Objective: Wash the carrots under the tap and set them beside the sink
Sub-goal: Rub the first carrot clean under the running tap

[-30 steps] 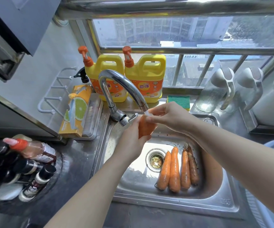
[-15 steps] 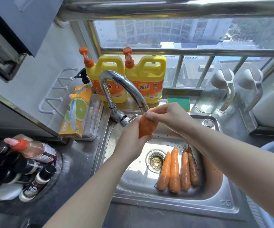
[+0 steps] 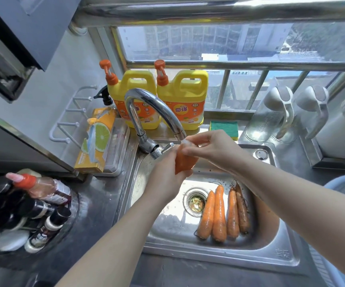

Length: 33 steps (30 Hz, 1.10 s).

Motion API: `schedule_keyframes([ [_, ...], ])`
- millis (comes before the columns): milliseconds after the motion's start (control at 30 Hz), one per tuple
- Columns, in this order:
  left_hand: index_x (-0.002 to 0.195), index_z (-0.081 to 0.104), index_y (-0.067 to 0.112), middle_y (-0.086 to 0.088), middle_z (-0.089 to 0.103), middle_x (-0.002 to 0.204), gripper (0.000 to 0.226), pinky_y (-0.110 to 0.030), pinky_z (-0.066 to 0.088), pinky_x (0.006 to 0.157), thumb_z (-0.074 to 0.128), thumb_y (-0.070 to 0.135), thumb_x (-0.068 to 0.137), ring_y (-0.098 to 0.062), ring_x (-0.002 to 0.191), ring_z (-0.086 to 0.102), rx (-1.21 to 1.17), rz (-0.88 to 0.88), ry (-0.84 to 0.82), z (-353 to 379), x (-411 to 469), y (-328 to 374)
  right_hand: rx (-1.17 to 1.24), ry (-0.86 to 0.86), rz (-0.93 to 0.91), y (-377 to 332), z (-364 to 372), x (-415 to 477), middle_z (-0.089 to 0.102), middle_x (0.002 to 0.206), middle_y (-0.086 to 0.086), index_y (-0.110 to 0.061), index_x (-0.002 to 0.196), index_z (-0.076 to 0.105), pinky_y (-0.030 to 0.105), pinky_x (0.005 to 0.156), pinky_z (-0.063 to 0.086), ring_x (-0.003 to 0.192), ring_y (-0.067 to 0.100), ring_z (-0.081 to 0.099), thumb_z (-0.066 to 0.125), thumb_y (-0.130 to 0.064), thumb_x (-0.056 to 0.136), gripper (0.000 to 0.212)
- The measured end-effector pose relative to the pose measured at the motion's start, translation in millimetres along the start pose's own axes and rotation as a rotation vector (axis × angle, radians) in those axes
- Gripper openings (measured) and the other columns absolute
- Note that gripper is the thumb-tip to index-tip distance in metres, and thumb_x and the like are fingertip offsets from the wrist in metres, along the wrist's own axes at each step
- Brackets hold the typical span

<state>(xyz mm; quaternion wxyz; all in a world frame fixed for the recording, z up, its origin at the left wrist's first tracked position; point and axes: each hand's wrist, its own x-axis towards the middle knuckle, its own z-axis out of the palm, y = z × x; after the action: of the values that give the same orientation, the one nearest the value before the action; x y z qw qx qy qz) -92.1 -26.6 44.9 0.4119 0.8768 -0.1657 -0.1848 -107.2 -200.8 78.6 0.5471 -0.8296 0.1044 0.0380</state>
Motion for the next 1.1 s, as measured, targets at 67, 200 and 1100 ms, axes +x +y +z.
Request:
schedule_keyframes([
  [67, 0.139, 0.041, 0.050, 0.013, 0.068, 0.118, 0.066, -0.045, 0.055, 0.093, 0.075, 0.030, 0.085, -0.014, 0.108, 0.065, -0.033, -0.031, -0.010, 1.2, -0.9, -3.3, -0.045, -0.064, 0.007, -0.5, -3.7, -2.8, 0.074, 0.097, -0.018, -0.022, 0.116, 0.075, 0.010, 0.080, 0.050, 0.090, -0.009, 0.067, 0.087, -0.026, 0.077, 0.041],
  [200, 0.144, 0.039, 0.048, 0.012, 0.068, 0.119, 0.072, -0.044, 0.055, 0.093, 0.074, 0.040, 0.081, -0.014, 0.107, 0.065, -0.063, -0.042, -0.042, 3.0, -4.4, -5.2, 0.012, -0.170, 0.061, -1.4, -13.7, -5.3, 0.074, 0.098, -0.020, -0.022, 0.119, 0.074, 0.013, 0.086, 0.049, 0.095, -0.006, 0.068, 0.085, -0.024, 0.078, 0.042],
  [1100, 0.131, 0.050, 0.046, 0.017, 0.067, 0.110, 0.057, -0.043, 0.057, 0.090, 0.078, 0.025, 0.085, -0.010, 0.101, 0.066, -0.100, -0.067, -0.066, -1.5, 7.9, -16.2, 0.349, -0.236, 0.254, 5.0, -2.5, 3.2, 0.077, 0.094, -0.008, -0.018, 0.099, 0.078, 0.009, 0.073, 0.046, 0.084, -0.005, 0.069, 0.077, -0.014, 0.086, 0.014],
])
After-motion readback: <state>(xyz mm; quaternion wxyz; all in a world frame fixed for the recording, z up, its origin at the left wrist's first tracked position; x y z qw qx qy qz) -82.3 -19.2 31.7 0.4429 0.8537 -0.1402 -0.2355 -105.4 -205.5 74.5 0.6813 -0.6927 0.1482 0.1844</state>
